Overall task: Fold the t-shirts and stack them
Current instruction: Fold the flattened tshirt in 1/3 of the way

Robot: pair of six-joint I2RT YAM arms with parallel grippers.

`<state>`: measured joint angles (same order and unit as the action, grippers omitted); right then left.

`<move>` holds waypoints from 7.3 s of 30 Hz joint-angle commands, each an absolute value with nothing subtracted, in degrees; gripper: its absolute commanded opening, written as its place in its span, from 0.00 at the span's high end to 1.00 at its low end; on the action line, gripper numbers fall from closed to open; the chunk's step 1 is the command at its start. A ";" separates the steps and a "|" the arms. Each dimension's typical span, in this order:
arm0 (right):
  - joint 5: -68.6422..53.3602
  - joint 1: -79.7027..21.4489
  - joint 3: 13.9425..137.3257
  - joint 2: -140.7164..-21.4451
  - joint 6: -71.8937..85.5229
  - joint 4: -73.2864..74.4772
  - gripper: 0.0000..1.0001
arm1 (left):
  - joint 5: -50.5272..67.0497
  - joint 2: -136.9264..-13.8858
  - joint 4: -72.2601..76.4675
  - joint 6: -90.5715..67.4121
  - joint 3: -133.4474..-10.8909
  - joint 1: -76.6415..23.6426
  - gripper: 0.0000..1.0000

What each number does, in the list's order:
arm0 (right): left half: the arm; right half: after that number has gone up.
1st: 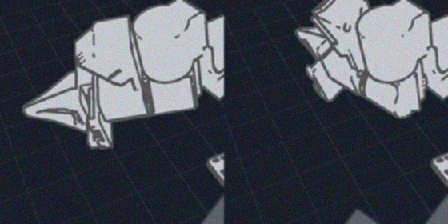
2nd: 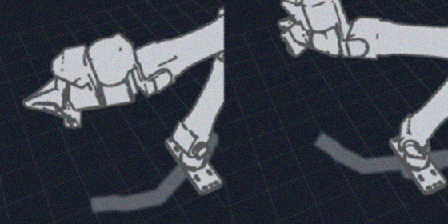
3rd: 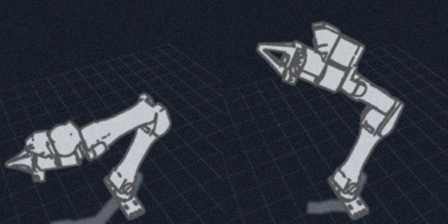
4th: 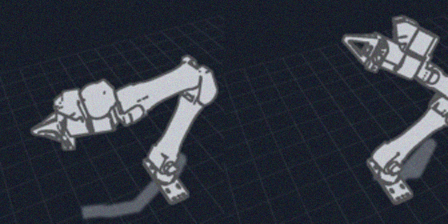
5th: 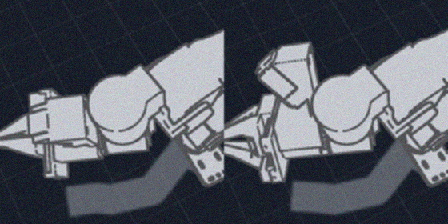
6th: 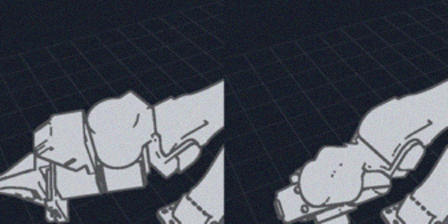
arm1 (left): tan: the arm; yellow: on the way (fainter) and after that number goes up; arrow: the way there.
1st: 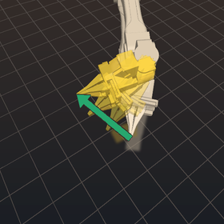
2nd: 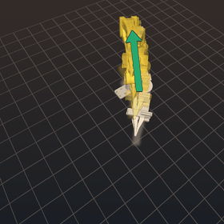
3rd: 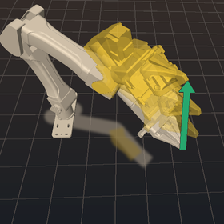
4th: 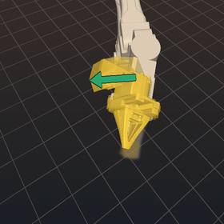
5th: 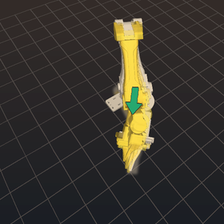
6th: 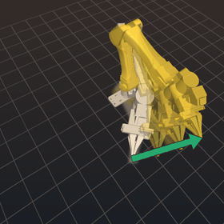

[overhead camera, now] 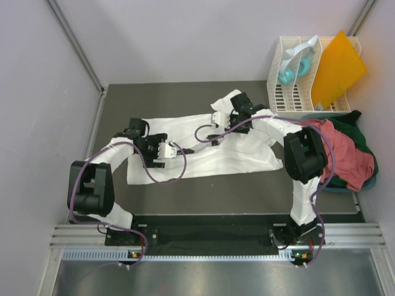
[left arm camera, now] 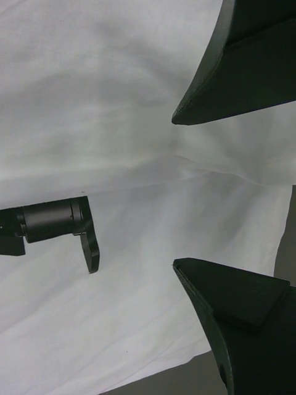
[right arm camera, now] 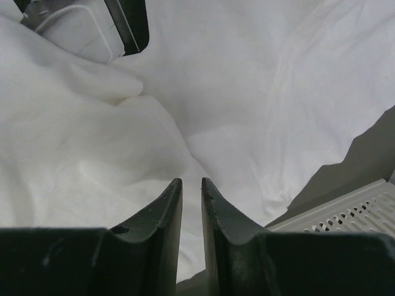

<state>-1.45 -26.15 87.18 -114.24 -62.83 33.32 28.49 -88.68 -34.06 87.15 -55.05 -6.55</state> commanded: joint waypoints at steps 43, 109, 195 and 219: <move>-23.11 -25.58 102.22 -122.26 -50.89 47.37 0.92 | 17.23 -82.97 -15.56 79.72 -46.32 -7.73 0.08; -17.23 -23.20 96.07 -112.60 -55.28 49.22 1.00 | 17.14 -81.12 -13.36 83.23 -43.42 -7.73 0.08; -42.01 -5.45 113.55 -132.62 -36.91 51.42 0.36 | 18.28 -93.43 -24.61 62.58 -72.07 -24.43 0.01; -40.61 -5.71 116.19 -135.79 -33.66 48.43 0.95 | 16.61 -87.63 -23.82 66.80 -67.06 -26.19 0.01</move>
<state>-40.88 -6.09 113.82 -136.20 -33.15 49.87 15.97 -89.82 -24.69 66.02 -67.46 -25.67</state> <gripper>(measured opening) 0.126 0.991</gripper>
